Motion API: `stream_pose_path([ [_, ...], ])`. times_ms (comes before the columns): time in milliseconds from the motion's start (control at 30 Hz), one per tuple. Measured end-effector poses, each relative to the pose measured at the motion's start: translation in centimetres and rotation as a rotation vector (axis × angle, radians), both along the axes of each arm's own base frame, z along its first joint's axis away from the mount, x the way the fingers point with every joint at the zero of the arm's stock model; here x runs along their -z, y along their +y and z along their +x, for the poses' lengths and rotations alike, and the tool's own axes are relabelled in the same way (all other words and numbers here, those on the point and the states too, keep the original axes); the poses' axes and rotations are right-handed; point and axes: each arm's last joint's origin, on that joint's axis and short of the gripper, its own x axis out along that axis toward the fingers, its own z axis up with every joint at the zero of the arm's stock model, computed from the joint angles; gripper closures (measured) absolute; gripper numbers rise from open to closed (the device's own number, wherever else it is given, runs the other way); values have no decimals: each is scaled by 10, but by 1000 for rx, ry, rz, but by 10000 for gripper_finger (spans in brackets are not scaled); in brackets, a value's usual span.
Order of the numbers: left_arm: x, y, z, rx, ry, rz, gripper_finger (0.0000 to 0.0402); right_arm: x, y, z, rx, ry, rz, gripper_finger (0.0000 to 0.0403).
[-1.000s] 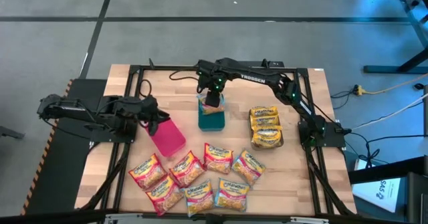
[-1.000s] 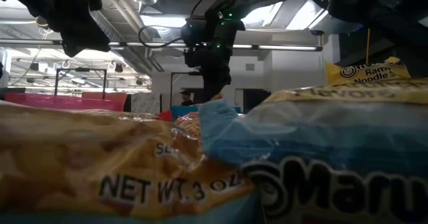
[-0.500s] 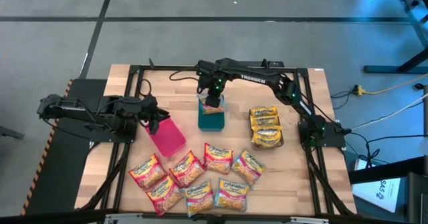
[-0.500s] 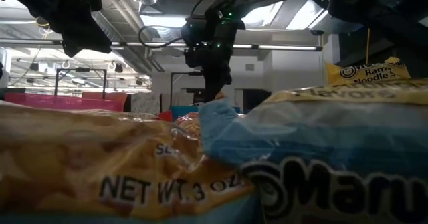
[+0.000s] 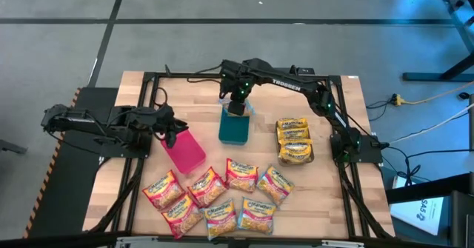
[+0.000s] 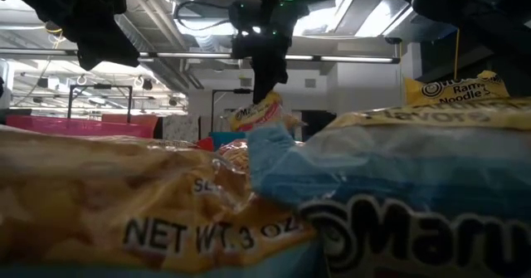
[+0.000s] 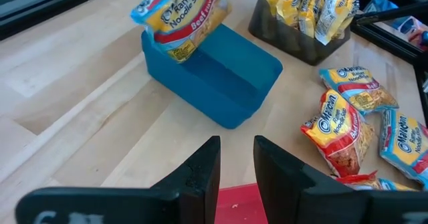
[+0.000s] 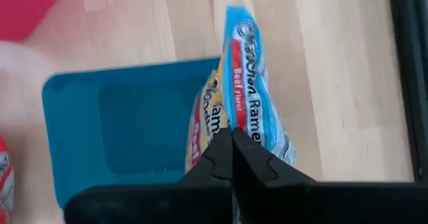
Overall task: Sort Maruchan noodles
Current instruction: Put the blue noodle pack into the blue bin
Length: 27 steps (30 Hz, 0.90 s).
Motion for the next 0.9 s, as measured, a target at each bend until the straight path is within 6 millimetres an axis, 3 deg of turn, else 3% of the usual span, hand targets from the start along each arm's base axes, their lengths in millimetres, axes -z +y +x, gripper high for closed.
stream_pose_path([
  [467,0,0,0,-11,-2,-5,317,-6,5,11,-28,-113,-5,403],
  [900,0,0,0,-20,-3,-1,317,-36,9,2,-21,-195,-39,403],
])
